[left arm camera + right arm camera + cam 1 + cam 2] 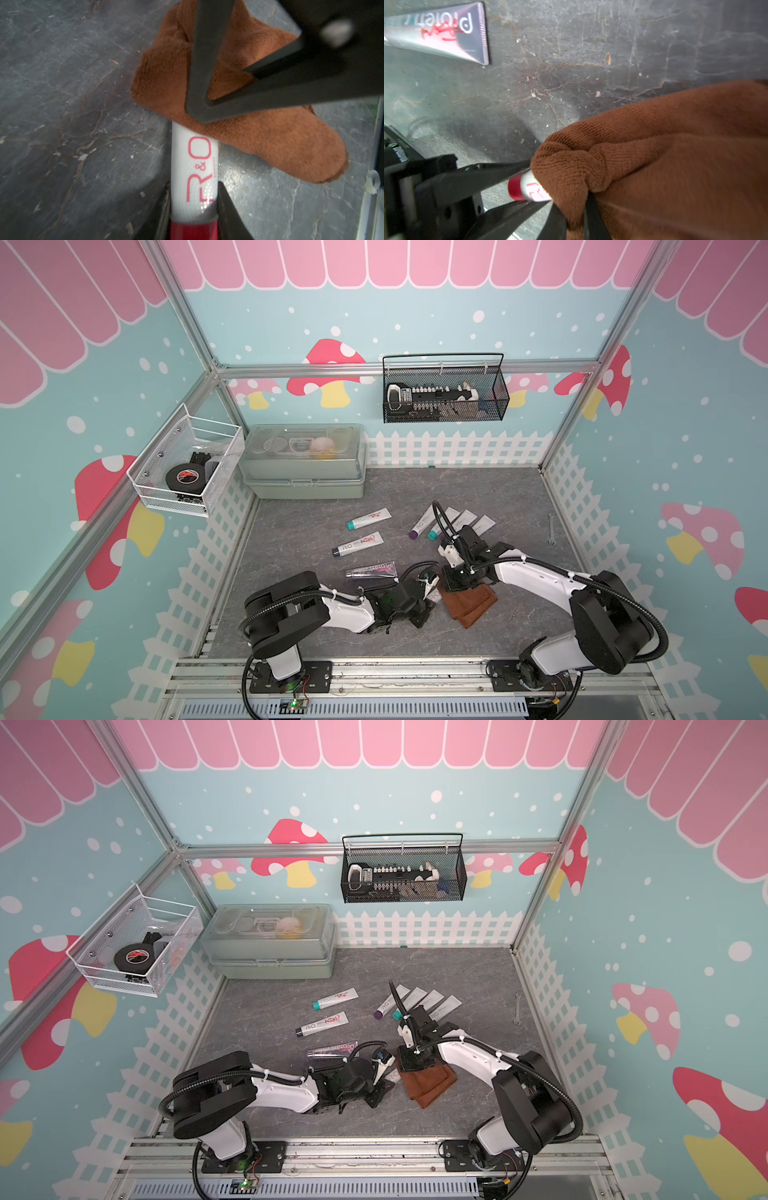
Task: Wipe the surface of the toothpaste tube
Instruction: Wipe the dirt from the toothpaste tube.
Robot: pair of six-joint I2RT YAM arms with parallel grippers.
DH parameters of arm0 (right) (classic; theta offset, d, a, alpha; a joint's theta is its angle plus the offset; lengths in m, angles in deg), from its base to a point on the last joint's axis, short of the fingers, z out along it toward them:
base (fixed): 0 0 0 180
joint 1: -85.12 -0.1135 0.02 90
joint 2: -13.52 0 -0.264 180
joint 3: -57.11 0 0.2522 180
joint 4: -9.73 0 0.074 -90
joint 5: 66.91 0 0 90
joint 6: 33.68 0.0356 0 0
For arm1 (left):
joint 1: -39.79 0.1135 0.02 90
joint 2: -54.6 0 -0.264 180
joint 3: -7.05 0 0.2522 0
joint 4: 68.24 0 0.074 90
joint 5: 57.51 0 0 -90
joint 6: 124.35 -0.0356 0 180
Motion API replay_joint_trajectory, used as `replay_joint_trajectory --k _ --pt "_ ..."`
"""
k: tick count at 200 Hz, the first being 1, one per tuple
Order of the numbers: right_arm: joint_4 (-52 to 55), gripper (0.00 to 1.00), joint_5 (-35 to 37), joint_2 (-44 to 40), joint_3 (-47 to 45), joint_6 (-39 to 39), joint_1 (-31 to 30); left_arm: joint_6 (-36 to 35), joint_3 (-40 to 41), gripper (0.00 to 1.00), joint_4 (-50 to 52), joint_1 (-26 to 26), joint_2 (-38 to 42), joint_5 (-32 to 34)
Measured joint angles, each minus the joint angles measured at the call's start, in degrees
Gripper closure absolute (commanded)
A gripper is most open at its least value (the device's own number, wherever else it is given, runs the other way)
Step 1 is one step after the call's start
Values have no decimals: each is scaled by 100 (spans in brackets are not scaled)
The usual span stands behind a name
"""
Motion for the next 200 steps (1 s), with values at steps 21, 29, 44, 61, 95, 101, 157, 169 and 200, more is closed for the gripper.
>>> replay_joint_trajectory --k 21,29,44,61,95,101,157,169,200 --pt "238 92 503 278 328 -35 -44 0 0 72 0 4 0 2" --pt "297 92 802 350 407 -39 -46 0 0 72 0 4 0 4" --pt "369 92 1331 448 481 -39 -31 0 0 72 0 4 0 7" --pt "400 92 1781 507 490 -37 9 -2 2 72 0 4 15 24" --pt "481 92 2269 601 487 -59 269 -2 35 72 0 4 48 44" --pt "498 92 2297 597 485 -66 328 -2 42 72 2 4 50 46" --pt "610 91 1403 -256 334 -210 597 0 61 72 2 4 55 72" --pt "568 91 990 -372 334 -214 549 0 61 72 2 4 55 72" --pt "302 91 227 -262 236 -188 236 0 61 72 2 4 52 74"
